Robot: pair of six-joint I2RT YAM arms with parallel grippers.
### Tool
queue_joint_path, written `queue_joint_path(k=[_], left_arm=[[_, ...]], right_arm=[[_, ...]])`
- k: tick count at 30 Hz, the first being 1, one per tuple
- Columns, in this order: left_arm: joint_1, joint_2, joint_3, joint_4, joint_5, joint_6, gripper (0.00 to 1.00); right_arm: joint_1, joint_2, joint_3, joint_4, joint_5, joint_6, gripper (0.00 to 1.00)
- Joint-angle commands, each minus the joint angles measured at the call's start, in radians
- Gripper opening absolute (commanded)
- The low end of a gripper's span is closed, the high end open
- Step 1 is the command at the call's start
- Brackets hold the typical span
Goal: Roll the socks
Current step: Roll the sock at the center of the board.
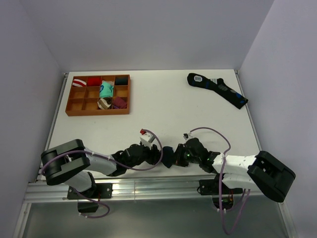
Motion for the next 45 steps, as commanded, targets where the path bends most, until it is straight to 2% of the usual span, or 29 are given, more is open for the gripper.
queue_joint_path(k=[1, 18, 29, 37, 39, 40, 45], left_arm=[[-0.011, 0.022, -0.007, 0.085, 0.014, 0.038, 0.48], [-0.023, 0.013, -0.053, 0.106, -0.027, 0.029, 0.5], [-0.026, 0.05, -0.014, 0.08, -0.029, 0.032, 0.47], [-0.027, 0.068, 0.036, 0.016, -0.041, 0.027, 0.35], [-0.028, 0.076, 0.059, -0.003, -0.043, 0.027, 0.26], [-0.028, 0.085, 0.069, -0.038, -0.044, 0.029, 0.18], [-0.033, 0.096, 0.124, -0.136, -0.032, 0.036, 0.02]], right_arm=[[-0.001, 0.038, -0.032, -0.151, 0.009, -0.044, 0.12], [-0.003, 0.04, -0.034, -0.151, 0.002, -0.044, 0.11], [-0.003, 0.041, -0.031, -0.154, 0.007, -0.049, 0.11], [-0.004, 0.047, -0.026, -0.165, 0.021, -0.055, 0.11], [-0.003, 0.047, -0.02, -0.174, 0.035, -0.058, 0.11], [-0.001, 0.044, -0.019, -0.178, 0.038, -0.058, 0.12], [0.002, 0.021, -0.014, -0.2, 0.074, -0.055, 0.17]])
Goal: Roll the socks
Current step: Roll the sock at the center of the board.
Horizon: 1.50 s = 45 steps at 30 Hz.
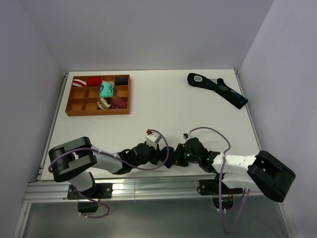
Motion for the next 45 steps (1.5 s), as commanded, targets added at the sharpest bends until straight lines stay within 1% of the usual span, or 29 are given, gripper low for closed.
queue_joint_path(k=[1, 3, 4, 6, 7, 8, 10, 11, 13, 19, 23, 26, 28, 30, 32, 33, 34, 38, 40, 45], left_arm=[[-0.009, 0.015, 0.057, -0.086, -0.001, 0.014, 0.01], [-0.011, 0.018, 0.086, -0.155, -0.001, 0.017, 0.0], [-0.014, 0.016, 0.095, -0.18, -0.004, 0.015, 0.0], [-0.015, 0.019, 0.13, -0.27, -0.023, 0.012, 0.0], [-0.017, 0.022, 0.144, -0.298, -0.03, 0.012, 0.0], [-0.019, 0.022, 0.167, -0.359, -0.042, 0.009, 0.0], [-0.026, 0.022, 0.192, -0.416, -0.076, -0.001, 0.01], [-0.028, 0.022, 0.208, -0.466, -0.087, -0.006, 0.0], [-0.034, 0.016, 0.222, -0.503, -0.104, -0.011, 0.0], [-0.039, -0.007, 0.253, -0.597, -0.112, -0.014, 0.0], [-0.039, 0.004, 0.305, -0.666, -0.109, -0.005, 0.0], [-0.039, 0.002, 0.33, -0.706, -0.102, -0.005, 0.0], [-0.039, 0.001, 0.348, -0.735, -0.102, -0.003, 0.0], [-0.039, 0.001, 0.359, -0.753, -0.099, -0.001, 0.0], [-0.04, 0.001, 0.371, -0.76, -0.096, 0.003, 0.0], [-0.04, 0.001, 0.374, -0.76, -0.093, 0.005, 0.0], [-0.04, 0.001, 0.382, -0.793, -0.092, 0.005, 0.0], [-0.04, 0.007, 0.402, -0.812, -0.081, 0.008, 0.0], [-0.04, 0.012, 0.413, -0.819, -0.072, 0.011, 0.0], [-0.04, 0.03, 0.439, -0.846, -0.05, 0.014, 0.0]], right_arm=[[0.006, 0.012, -0.012, -0.22, 0.087, -0.05, 0.19], [0.012, 0.004, 0.005, -0.246, 0.116, -0.057, 0.21], [0.012, -0.004, 0.008, -0.267, 0.125, -0.059, 0.25], [0.015, -0.019, 0.019, -0.289, 0.156, -0.061, 0.3], [0.016, -0.04, 0.022, -0.3, 0.166, -0.061, 0.34], [0.016, -0.053, 0.024, -0.3, 0.177, -0.061, 0.37], [0.019, -0.094, 0.033, -0.35, 0.214, -0.062, 0.43], [0.018, -0.109, 0.036, -0.356, 0.223, -0.062, 0.43], [0.018, -0.151, 0.048, -0.39, 0.26, -0.067, 0.45], [0.026, -0.298, 0.053, -0.412, 0.314, -0.096, 0.45], [0.041, -0.398, 0.044, -0.41, 0.358, -0.114, 0.45], [0.058, -0.479, 0.033, -0.383, 0.377, -0.133, 0.46], [0.078, -0.494, 0.015, -0.33, 0.381, -0.145, 0.47], [0.096, -0.49, -0.002, -0.272, 0.401, -0.153, 0.47], [0.142, -0.475, -0.01, -0.243, 0.427, -0.153, 0.47], [0.163, -0.461, -0.013, -0.219, 0.473, -0.153, 0.47], [0.215, -0.453, -0.015, -0.206, 0.495, -0.156, 0.47], [0.324, -0.398, 0.004, -0.172, 0.599, -0.173, 0.46], [0.352, -0.384, 0.017, -0.177, 0.649, -0.179, 0.46], [0.407, -0.393, 0.011, -0.149, 0.702, -0.211, 0.46]])
